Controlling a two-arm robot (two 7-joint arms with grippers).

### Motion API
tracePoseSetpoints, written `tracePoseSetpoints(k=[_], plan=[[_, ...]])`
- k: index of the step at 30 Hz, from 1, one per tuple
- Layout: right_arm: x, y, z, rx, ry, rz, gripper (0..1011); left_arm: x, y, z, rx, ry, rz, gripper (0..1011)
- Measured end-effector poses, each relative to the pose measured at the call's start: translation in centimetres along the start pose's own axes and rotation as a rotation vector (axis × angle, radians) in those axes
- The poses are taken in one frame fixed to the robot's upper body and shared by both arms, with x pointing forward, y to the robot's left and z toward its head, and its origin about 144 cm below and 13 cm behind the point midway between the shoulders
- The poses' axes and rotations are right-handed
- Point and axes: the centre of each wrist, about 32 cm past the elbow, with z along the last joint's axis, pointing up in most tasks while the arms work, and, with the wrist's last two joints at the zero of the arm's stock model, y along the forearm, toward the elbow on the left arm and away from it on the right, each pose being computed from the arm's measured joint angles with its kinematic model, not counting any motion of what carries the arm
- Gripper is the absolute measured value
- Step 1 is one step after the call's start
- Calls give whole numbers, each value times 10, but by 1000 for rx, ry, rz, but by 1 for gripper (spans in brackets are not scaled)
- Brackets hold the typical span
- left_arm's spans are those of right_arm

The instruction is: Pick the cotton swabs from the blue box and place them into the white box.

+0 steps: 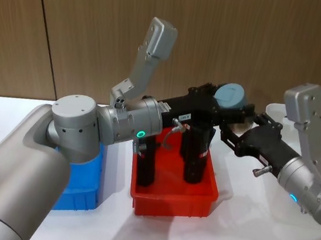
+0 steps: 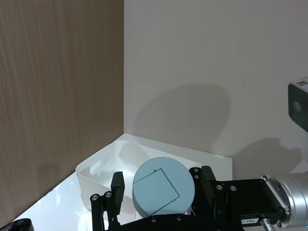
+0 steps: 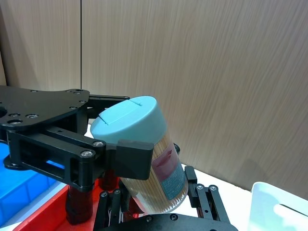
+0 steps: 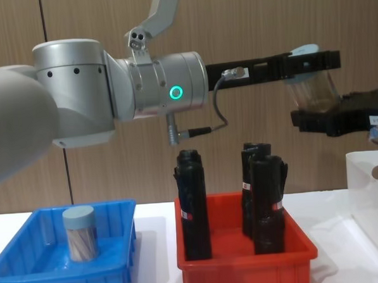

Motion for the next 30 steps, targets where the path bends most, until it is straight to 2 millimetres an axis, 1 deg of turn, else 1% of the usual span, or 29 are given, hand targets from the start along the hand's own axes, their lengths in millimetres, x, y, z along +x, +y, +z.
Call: tracePoseSetpoints(k=[14,30], plan=[[4,-4,-10,-10,37,-38,674,0,0,0,0,-1,0,1004],[23,-6,-27,-28,121,-143,674,0,0,0,0,0,0,1004]])
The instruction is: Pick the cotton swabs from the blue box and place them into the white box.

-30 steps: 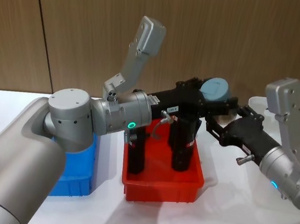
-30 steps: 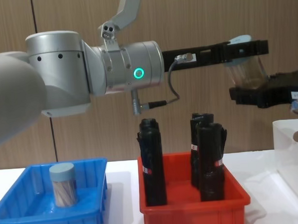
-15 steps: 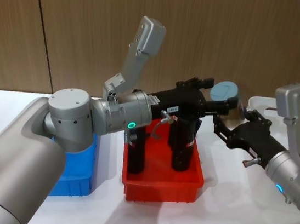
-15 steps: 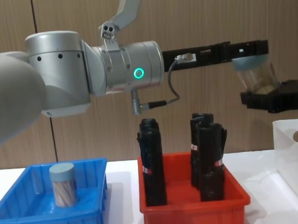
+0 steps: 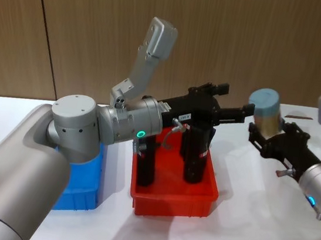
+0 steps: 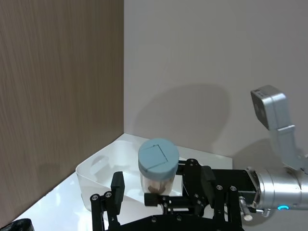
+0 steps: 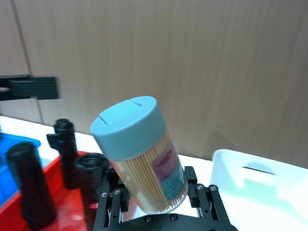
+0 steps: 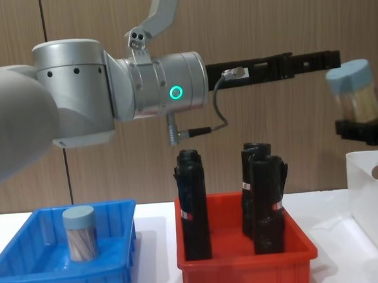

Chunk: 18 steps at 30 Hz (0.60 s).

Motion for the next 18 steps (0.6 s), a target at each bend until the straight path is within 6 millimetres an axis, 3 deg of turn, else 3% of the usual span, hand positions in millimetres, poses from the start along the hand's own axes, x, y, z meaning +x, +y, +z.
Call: tracePoseSetpoints(k=[18], plan=[[41,11,-15,-118,55,-156,673,0,0,0,0,0,0,1004]])
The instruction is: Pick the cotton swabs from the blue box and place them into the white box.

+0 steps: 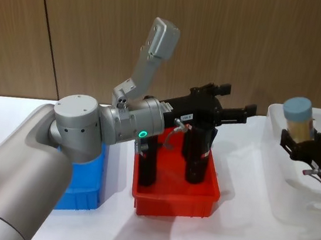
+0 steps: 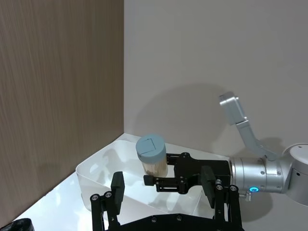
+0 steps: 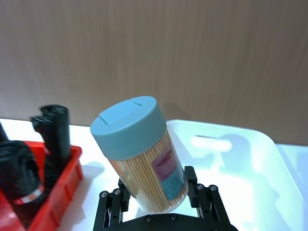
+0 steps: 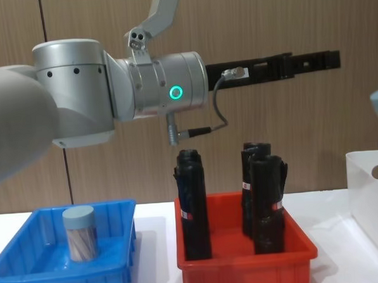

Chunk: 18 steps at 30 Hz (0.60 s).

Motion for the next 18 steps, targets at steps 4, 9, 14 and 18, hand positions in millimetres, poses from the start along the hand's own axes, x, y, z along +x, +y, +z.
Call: tracePoseSetpoints(k=[4,9,14,18], plan=[[6,3,-2,-37,10,-24,674,0,0,0,0,0,0,1004],[12,7,-3,-85,22,-49,674,0,0,0,0,0,0,1004],[18,10,-6,-128,36,-70,717,0,0,0,0,0,0,1004],[21,12,-8,-154,46,-81,824,0,0,0,0,0,0,1004]])
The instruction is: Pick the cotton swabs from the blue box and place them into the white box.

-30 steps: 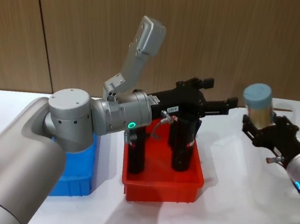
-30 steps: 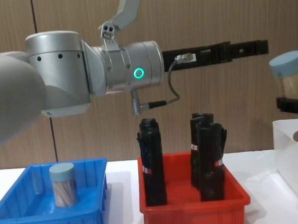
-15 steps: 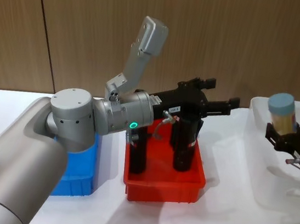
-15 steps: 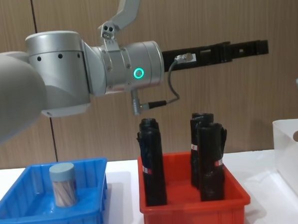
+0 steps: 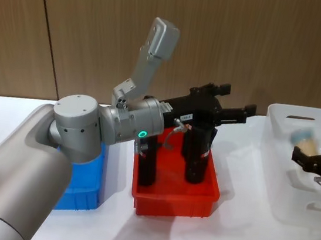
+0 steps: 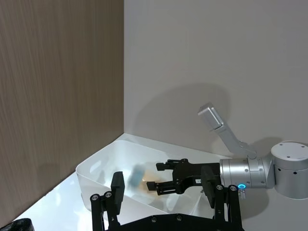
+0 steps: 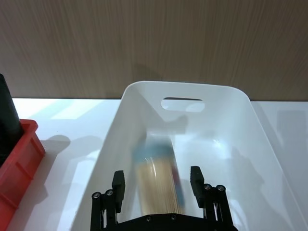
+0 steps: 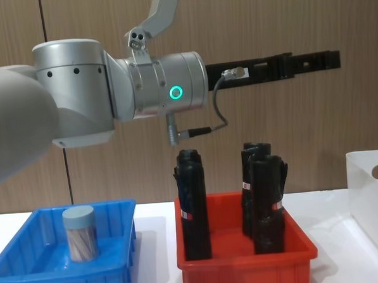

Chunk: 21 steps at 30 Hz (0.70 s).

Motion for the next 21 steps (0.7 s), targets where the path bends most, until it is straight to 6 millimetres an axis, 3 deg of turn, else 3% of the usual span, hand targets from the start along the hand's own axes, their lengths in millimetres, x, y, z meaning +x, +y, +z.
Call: tracePoseSetpoints(k=[7,21], plan=[[5,2,-3,-25,16,-9,998,0,0,0,0,0,0,1004],[9,3,-5,-28,33,-9,1001,0,0,0,0,0,0,1004]])
